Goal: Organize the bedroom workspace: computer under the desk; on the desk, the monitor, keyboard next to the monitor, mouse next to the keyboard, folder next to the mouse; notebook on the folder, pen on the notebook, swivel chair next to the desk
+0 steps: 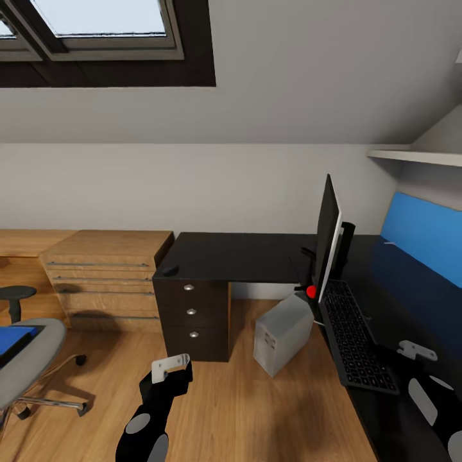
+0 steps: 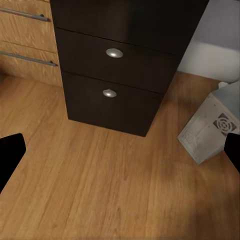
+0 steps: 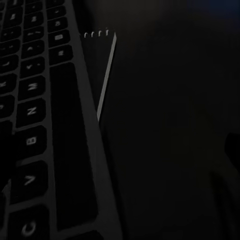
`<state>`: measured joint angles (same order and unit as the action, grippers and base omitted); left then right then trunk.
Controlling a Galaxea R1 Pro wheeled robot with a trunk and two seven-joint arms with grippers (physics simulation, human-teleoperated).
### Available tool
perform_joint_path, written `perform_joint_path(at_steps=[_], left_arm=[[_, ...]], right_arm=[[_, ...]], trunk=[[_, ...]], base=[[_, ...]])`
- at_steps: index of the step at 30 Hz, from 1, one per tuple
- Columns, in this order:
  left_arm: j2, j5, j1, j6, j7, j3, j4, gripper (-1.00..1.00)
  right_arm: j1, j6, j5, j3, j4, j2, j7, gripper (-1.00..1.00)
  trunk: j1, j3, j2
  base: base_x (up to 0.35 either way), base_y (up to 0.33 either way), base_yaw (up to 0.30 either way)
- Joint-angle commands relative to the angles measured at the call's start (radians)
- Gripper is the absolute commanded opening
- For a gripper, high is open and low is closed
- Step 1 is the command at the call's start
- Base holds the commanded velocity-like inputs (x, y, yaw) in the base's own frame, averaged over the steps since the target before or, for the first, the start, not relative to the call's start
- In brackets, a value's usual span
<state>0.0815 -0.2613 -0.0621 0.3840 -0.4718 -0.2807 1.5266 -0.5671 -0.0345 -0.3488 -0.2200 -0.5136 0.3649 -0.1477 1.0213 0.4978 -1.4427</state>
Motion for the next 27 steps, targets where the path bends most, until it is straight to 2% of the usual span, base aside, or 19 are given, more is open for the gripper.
perform_joint_path(at_steps=[1, 14, 27], left_arm=[[0.000, -0.009, -0.001, 0.003, -0.008, -0.002, 0.001, 1.00], [-0.001, -0.009, -0.001, 0.003, -0.008, -0.002, 0.001, 1.00], [-0.002, -0.009, -0.001, 0.003, -0.008, -0.002, 0.001, 1.00]], right_arm=[[-0.001, -0.003, -0.009, -0.004, 0.000, 0.000, -0.007, 1.00], [-0.001, -0.001, -0.009, -0.005, 0.000, -0.001, -0.008, 1.00], [-0.001, 0.000, -0.009, -0.004, -0.003, -0.001, -0.021, 1.00]], trunk=[[-0.004, -0.002, 0.007], [-0.054, -0.043, 0.098], [-0.054, -0.043, 0.098]], base=[[0.000, 0.000, 0.000], [0.000, 0.000, 0.000], [0.000, 0.000, 0.000]])
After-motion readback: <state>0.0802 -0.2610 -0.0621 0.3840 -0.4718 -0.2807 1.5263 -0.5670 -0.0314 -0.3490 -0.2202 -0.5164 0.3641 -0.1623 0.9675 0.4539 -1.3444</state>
